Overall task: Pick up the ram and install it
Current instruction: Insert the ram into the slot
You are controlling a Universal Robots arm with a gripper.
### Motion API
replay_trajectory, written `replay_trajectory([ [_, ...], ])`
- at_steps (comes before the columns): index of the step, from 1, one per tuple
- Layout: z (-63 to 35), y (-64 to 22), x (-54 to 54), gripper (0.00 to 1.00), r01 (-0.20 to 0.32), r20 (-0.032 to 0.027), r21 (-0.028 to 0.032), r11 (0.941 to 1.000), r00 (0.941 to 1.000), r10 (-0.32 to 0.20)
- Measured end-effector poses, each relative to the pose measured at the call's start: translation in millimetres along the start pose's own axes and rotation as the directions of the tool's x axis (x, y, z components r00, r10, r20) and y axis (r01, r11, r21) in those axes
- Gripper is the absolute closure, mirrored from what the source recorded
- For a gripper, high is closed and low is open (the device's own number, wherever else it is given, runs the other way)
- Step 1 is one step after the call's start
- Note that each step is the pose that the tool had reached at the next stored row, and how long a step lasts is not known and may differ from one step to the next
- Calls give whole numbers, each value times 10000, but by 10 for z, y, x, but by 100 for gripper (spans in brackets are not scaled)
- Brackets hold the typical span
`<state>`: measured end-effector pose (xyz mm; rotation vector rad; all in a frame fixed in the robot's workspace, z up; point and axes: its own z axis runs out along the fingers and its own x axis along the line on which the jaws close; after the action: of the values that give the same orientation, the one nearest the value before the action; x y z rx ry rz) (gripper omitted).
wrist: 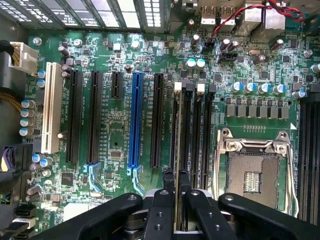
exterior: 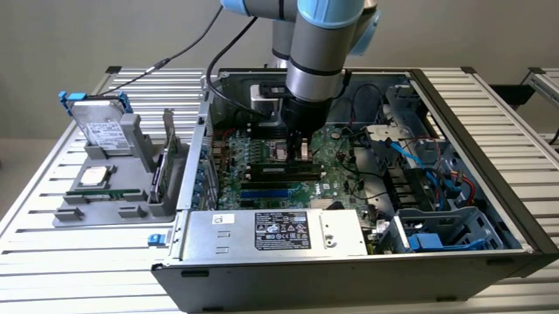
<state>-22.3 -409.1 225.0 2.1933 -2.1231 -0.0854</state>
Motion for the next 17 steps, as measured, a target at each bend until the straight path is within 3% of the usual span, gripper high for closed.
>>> replay_trajectory([
  [10,27,-3,-1,86,1,-2,-54,10000,10000,-1],
  [17,34,-5,-1,86,1,-4,-60,10000,10000,-1],
])
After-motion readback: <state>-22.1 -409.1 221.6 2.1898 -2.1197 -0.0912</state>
